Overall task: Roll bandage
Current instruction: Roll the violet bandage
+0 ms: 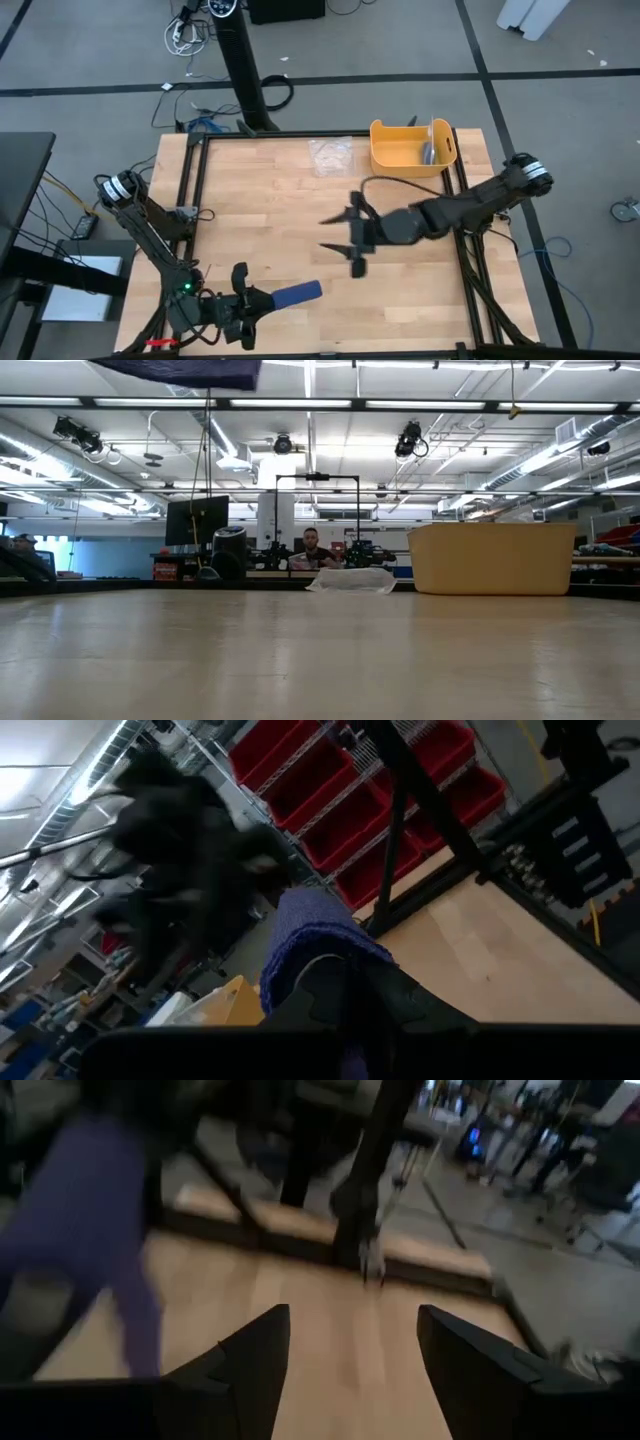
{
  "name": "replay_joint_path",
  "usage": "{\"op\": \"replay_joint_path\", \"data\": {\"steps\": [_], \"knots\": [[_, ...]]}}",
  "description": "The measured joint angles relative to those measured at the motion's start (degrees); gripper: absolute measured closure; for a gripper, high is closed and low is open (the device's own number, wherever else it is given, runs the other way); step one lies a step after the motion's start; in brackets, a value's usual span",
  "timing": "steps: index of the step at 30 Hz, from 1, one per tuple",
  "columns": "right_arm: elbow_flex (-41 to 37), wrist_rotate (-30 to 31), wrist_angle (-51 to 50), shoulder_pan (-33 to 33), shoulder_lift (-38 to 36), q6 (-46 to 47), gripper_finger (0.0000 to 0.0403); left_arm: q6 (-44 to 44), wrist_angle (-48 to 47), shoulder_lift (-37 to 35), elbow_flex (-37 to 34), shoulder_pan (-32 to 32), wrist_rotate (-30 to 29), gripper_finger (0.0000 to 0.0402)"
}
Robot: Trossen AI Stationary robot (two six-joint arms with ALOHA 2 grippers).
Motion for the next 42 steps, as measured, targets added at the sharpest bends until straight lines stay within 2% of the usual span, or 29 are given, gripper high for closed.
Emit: {"op": "replay_joint_path", "data": {"steps": [2,4,6,10,13,16,19,24,29,38,42], "knots": [[-4.2,1.5,1.0,1.6,-1.3,1.1,0.0187,0.1,0.8,0.0,0.0,0.0,0.0,0.0383],[-10.2,1.6,6.2,2.5,-1.8,1.2,0.0192,0.2,1.6,0.0,0.0,0.0,0.1,0.0383],[-16.9,-0.9,15.9,3.0,-1.3,1.2,0.0196,0.4,2.4,0.0,0.0,0.0,0.2,0.0383],[-28.8,-6.8,42.9,3.6,3.9,1.3,0.0196,2.8,5.0,0.0,0.0,0.0,1.1,0.0383],[-32.8,-7.0,59.1,3.8,9.8,1.2,0.0189,4.4,6.5,-0.1,0.0,0.0,2.5,0.0383],[-32.9,-9.2,68.9,3.4,15.2,1.0,0.0182,4.6,6.7,-0.1,0.0,0.1,3.2,0.0383],[-30.5,-14.7,71.6,2.5,19.6,1.5,0.0175,4.8,6.7,-0.1,0.0,0.1,3.5,0.0383],[-25.3,-17.2,72.0,1.0,24.0,1.8,0.0167,4.8,6.7,-0.1,0.0,0.1,4.3,0.0383],[-21.4,-24.2,71.9,0.6,26.6,4.5,0.0165,6.1,7.4,-0.1,0.0,0.4,4.3,0.0383],[-19.9,-24.4,71.9,2.0,28.0,5.6,0.0164,7.8,9.4,-0.1,0.0,0.8,4.1,0.0383],[-20.4,-19.9,70.4,2.9,27.6,5.5,0.0165,7.8,9.4,-0.1,0.0,1.0,3.6,0.0383]]}}
